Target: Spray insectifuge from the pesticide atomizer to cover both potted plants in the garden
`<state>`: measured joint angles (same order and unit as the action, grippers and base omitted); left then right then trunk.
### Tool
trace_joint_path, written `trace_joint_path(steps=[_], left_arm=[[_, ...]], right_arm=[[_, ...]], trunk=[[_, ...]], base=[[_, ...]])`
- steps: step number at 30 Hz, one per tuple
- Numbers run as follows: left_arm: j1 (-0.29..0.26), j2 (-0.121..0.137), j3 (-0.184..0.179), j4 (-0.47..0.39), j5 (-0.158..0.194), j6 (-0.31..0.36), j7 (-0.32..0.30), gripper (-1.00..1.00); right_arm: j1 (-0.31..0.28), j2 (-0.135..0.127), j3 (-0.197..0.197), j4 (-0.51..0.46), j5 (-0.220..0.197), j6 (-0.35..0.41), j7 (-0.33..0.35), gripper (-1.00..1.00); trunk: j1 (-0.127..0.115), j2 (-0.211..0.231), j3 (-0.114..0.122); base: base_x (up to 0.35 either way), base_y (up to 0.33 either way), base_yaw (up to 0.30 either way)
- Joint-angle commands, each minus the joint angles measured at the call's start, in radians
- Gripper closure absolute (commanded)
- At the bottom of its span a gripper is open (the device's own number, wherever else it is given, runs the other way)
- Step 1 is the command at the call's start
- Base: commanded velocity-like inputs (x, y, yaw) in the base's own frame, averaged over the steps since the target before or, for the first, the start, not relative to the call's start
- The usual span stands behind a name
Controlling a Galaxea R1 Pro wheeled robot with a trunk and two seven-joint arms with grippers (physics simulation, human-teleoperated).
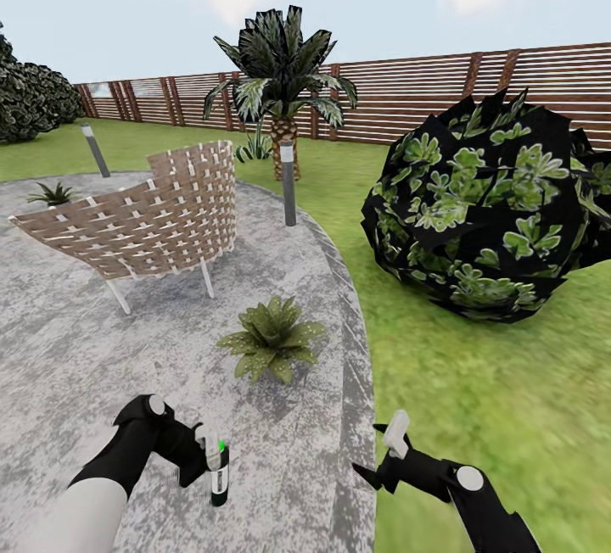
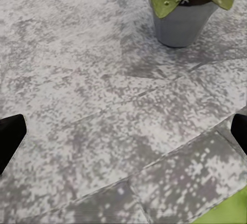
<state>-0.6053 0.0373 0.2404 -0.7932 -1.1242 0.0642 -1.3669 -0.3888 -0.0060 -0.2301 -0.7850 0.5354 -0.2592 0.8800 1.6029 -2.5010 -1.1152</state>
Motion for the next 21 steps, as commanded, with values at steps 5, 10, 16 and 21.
trace_joint_path(steps=[5,10,16,21], left_arm=[[-0.001,-0.060,-0.055,-0.002,-0.003,-0.070,0.011,1.00],[-0.001,-0.074,-0.094,-0.006,-0.002,-0.081,0.025,1.00],[-0.005,-0.127,-0.128,-0.009,-0.003,-0.082,0.047,1.00],[-0.005,-0.141,-0.168,-0.008,-0.003,-0.080,0.116,1.00]], right_arm=[[-0.001,0.006,0.139,-0.118,0.009,0.054,0.131,-1.00],[-0.001,0.006,0.140,-0.174,0.009,0.087,0.183,1.00],[-0.001,0.042,0.142,-0.180,0.009,0.096,0.189,1.00],[-0.001,0.086,0.143,-0.204,0.009,0.119,0.190,1.00]], trunk=[[0.000,0.000,-0.001],[0.000,0.000,-0.001],[0.000,0.000,-0.001],[0.000,0.000,-0.001]], base=[[0.000,0.000,0.000],[0.000,0.000,0.000],[0.000,0.000,0.000],[0.000,0.000,0.000]])
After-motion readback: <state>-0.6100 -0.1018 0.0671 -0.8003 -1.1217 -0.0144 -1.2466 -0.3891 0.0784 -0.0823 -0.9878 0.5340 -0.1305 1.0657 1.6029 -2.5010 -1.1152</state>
